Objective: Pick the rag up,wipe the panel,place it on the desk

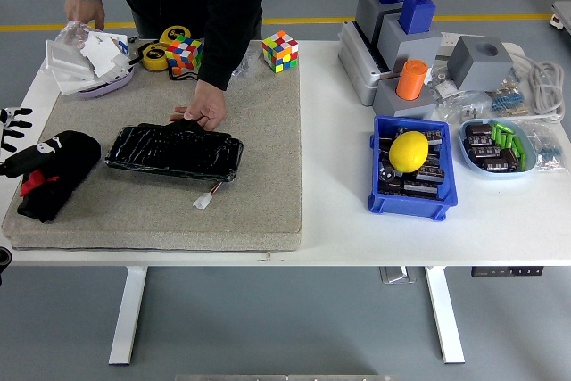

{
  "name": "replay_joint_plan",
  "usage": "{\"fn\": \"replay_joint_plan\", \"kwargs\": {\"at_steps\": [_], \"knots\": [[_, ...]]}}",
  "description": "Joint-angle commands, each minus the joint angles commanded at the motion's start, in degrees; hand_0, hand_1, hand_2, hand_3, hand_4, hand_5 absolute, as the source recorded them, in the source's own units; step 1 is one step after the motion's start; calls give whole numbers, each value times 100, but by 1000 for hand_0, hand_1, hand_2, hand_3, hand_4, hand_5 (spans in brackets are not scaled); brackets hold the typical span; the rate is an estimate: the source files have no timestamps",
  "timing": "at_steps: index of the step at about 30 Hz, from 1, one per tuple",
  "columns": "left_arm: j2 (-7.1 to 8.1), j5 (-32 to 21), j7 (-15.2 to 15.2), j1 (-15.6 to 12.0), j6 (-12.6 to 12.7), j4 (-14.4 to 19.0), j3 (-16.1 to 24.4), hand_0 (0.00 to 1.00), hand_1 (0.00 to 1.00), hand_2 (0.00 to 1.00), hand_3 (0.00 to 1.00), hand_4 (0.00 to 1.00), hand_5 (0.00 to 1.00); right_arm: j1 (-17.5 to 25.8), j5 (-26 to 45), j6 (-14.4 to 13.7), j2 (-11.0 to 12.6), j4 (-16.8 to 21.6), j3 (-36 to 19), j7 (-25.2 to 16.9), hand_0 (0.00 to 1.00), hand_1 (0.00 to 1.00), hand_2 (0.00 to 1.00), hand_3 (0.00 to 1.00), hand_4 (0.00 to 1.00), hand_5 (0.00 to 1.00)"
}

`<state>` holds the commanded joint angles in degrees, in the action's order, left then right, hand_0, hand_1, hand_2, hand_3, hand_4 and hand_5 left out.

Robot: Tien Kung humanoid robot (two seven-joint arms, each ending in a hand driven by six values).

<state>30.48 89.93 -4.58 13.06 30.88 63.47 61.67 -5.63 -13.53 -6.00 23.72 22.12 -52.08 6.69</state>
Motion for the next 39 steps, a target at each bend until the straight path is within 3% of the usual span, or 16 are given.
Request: {"fn": "replay_joint_plan", "kwargs": {"at_steps": [15, 28, 29, 34, 35, 39], "knots": [[-226, -21, 67, 144, 45, -699, -285, 454, 659, 735, 780, 998, 612, 28, -76, -16, 3, 75, -31, -33, 722, 626, 674, 614, 998, 607], [-333, -2, 20, 229, 59, -917, -522, 459, 660, 743, 785, 998, 598, 25, -98, -27, 25, 84, -12, -25, 721, 626, 674, 614, 998, 607], [-346, 8, 34, 244, 71, -939, -535, 454, 662, 742, 786, 998, 546, 24, -97, -29, 26, 85, -14, -27, 721, 626, 673, 614, 998, 607], [-417, 36, 24, 267, 110, -1050, -515, 454, 662, 742, 786, 998, 546, 30, -130, -35, 23, 98, -56, -33, 721, 626, 673, 614, 998, 607], [-421, 58, 28, 266, 129, -1060, -511, 426, 621, 735, 784, 973, 358, 29, -135, -38, 24, 101, -59, -34, 721, 626, 673, 614, 998, 607], [-412, 81, -15, 259, 125, -1092, -529, 426, 621, 735, 784, 973, 358, 27, -152, -49, 32, 111, -89, -42, 721, 626, 673, 614, 998, 607]]}}
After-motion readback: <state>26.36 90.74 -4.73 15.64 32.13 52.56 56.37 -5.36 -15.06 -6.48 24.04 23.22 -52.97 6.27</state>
